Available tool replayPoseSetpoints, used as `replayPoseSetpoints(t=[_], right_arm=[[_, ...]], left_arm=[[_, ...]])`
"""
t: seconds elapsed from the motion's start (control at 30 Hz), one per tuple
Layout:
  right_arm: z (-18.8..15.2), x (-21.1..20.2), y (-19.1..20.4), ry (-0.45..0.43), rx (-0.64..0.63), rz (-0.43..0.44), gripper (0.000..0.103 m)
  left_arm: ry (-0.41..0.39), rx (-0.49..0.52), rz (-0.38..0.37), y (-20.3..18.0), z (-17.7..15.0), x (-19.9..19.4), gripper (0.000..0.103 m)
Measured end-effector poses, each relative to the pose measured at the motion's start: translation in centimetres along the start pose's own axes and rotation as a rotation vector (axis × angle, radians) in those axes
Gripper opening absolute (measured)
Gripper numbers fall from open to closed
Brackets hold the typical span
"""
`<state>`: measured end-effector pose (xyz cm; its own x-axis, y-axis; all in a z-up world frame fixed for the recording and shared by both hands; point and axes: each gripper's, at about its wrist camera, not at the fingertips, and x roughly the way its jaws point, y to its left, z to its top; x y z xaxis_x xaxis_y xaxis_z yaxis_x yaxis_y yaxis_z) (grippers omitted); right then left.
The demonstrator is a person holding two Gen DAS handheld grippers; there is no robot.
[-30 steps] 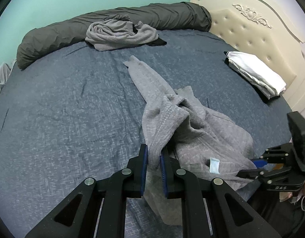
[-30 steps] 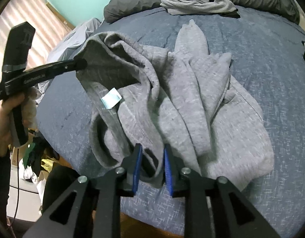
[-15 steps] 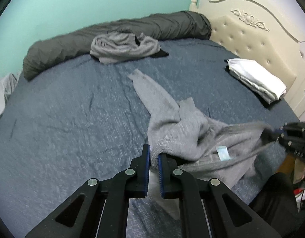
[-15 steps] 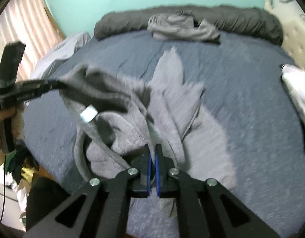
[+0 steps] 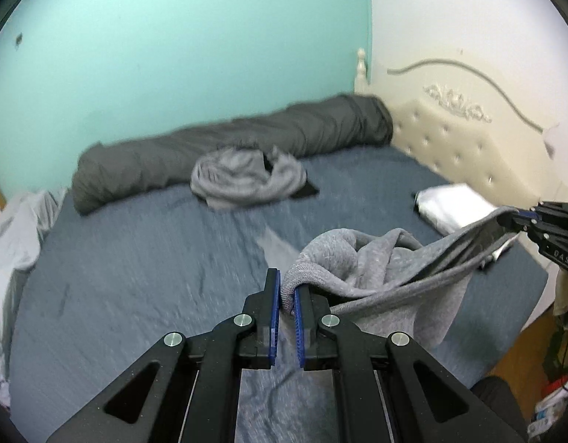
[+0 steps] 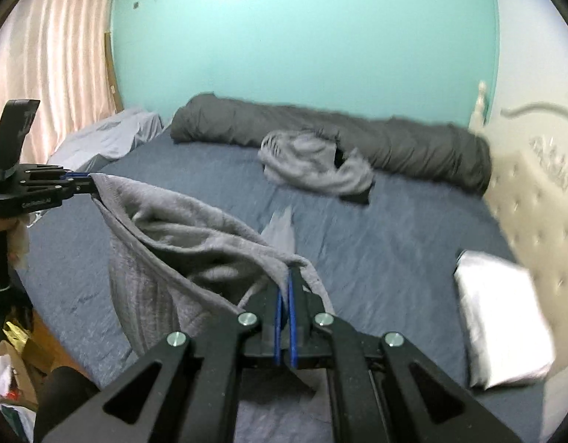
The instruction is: Fold clothes
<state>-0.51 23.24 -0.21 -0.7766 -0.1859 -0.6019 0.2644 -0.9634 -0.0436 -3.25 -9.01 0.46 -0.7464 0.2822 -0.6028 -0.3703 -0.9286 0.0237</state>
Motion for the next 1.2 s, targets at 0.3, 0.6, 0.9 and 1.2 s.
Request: replayPoseSetpoints(t=[0.3,0.6,0.9,1.2], right_arm=[[10.6,-8.9,-2.1,-0.205,-0.054,-0.053,0.003],[7.1,-3.8,-3.0,-0.033,-0.048,-0.009,0.003],[-5.4,6.9,-3.4,0.227,0.060,0.076,0.003],[-12.6,10.9,-3.0,0.344,0.072,0.077,0.003]], left_arm=[[-0.150,-0.015,-0.001,-0.4,7.9,-9.0,0.007],[0.010,0.012,-0.024,-2.6,1.4,-2.3,0.006],[0.247,-0.045,-0.077,-3.7,-10.7,8.8,0.000],[0.365,-0.105,-0.163,-5.9,-16.7,15.3,0.000]])
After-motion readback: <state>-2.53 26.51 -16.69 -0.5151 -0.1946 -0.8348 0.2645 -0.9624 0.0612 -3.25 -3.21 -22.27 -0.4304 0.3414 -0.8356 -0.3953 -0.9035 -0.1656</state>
